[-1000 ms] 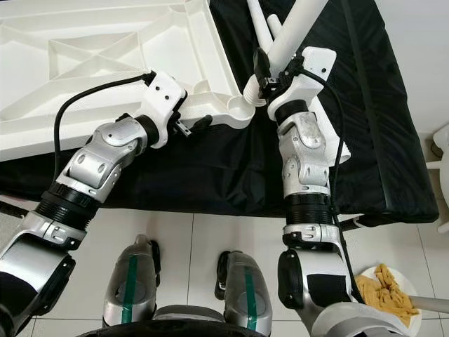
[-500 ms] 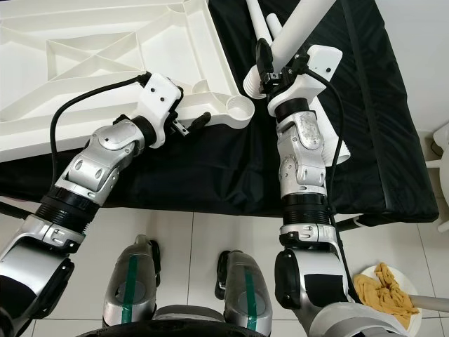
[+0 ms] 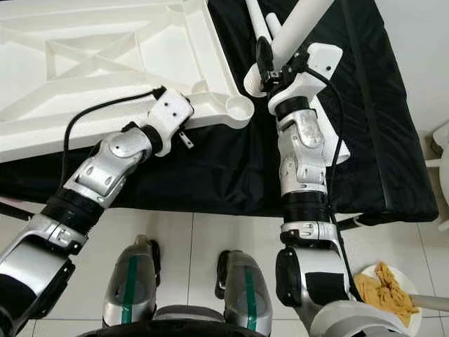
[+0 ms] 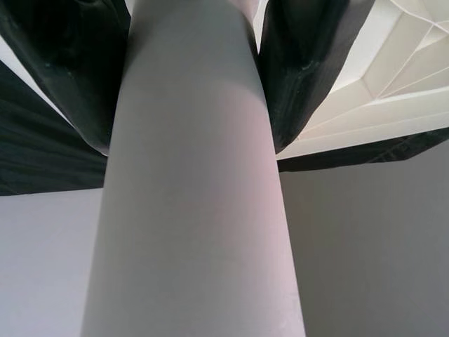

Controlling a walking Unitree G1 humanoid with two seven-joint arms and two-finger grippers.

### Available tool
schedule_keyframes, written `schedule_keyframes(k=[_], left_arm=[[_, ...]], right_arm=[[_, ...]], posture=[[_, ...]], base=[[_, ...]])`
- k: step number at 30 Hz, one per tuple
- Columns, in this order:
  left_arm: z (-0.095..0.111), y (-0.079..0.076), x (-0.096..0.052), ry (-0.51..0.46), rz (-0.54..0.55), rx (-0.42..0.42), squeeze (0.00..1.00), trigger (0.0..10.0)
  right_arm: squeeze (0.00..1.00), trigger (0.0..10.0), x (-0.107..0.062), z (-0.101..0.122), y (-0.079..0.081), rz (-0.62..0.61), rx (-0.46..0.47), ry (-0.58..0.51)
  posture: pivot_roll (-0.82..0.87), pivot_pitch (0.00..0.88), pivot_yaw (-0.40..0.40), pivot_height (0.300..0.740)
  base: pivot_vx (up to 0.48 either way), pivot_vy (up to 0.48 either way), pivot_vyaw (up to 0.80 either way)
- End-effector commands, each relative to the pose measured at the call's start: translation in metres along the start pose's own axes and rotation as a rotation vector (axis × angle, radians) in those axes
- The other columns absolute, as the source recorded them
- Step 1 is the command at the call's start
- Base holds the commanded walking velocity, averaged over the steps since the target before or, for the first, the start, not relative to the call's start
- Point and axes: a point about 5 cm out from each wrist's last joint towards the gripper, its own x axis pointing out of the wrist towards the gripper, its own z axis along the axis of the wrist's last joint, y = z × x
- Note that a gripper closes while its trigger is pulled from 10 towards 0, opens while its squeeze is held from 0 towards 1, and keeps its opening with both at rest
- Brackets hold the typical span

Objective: Building children table

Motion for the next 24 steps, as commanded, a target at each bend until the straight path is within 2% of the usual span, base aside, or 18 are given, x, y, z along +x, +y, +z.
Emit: schedule_keyframes(k=[1, 8, 9, 10, 11, 12, 13, 20, 21, 23, 24], left_arm=[[-0.010, -0.012, 0.003, 0.056, -0.137, 0.030, 0.00, 10.0], [-0.015, -0.007, 0.004, 0.084, -0.105, 0.018, 0.00, 10.0], [-0.015, -0.006, 0.003, 0.084, -0.109, 0.014, 0.00, 9.1], [-0.015, -0.006, 0.003, 0.084, -0.109, 0.014, 0.00, 9.1], [-0.015, -0.005, 0.003, 0.083, -0.114, 0.013, 0.00, 4.8], [-0.015, -0.004, 0.002, 0.083, -0.117, 0.015, 0.00, 1.9], [-0.016, -0.004, 0.002, 0.083, -0.121, 0.018, 0.00, 0.0], [-0.016, 0.001, 0.000, 0.087, -0.156, 0.040, 0.00, 0.0], [-0.017, 0.003, -0.001, 0.092, -0.173, 0.056, 0.00, 3.0], [-0.017, 0.003, -0.001, 0.092, -0.180, 0.059, 0.00, 3.0], [-0.017, 0.003, -0.001, 0.097, -0.185, 0.068, 0.00, 10.0]], right_arm=[[0.00, 10.0, 0.000, 0.001, 0.000, 0.006, -0.011, -0.012], [0.00, 10.0, -0.002, -0.003, 0.002, 0.013, -0.016, 0.002], [0.00, 10.0, -0.002, -0.004, 0.003, 0.016, -0.018, 0.006], [0.00, 10.0, -0.002, -0.004, 0.003, 0.016, -0.018, 0.006], [0.00, 10.0, -0.002, -0.004, 0.003, 0.017, -0.019, 0.009], [0.00, 10.0, -0.002, -0.005, 0.003, 0.017, -0.022, 0.012], [0.00, 10.0, -0.003, -0.005, 0.003, 0.018, -0.023, 0.014], [0.00, 10.0, -0.004, -0.007, 0.001, 0.017, -0.034, 0.025], [0.00, 10.0, -0.004, -0.007, 0.000, 0.017, -0.036, 0.026], [0.00, 10.0, -0.004, -0.007, 0.000, 0.016, -0.037, 0.027], [0.00, 10.0, -0.004, -0.007, 0.000, 0.015, -0.039, 0.028]], posture=[[0.02, 0.027, -0.052, 0.740], [0.02, 0.022, -0.046, 0.740], [0.02, 0.020, -0.043, 0.740], [0.02, 0.020, -0.043, 0.740], [0.02, 0.019, -0.042, 0.740], [0.02, 0.017, -0.041, 0.740], [0.02, 0.017, -0.041, 0.740], [0.02, 0.014, -0.033, 0.740], [0.02, 0.015, -0.030, 0.740], [0.02, 0.016, -0.030, 0.740], [0.02, 0.017, -0.028, 0.740]], base=[[0.000, 0.000, 0.00], [0.000, 0.000, 0.00], [0.000, 0.000, 0.00], [0.000, 0.000, 0.00], [0.000, 0.000, 0.00], [0.000, 0.000, 0.00], [0.000, 0.000, 0.00], [0.000, 0.000, 0.00], [0.000, 0.000, 0.00], [0.000, 0.000, 0.00], [0.000, 0.000, 0.00]])
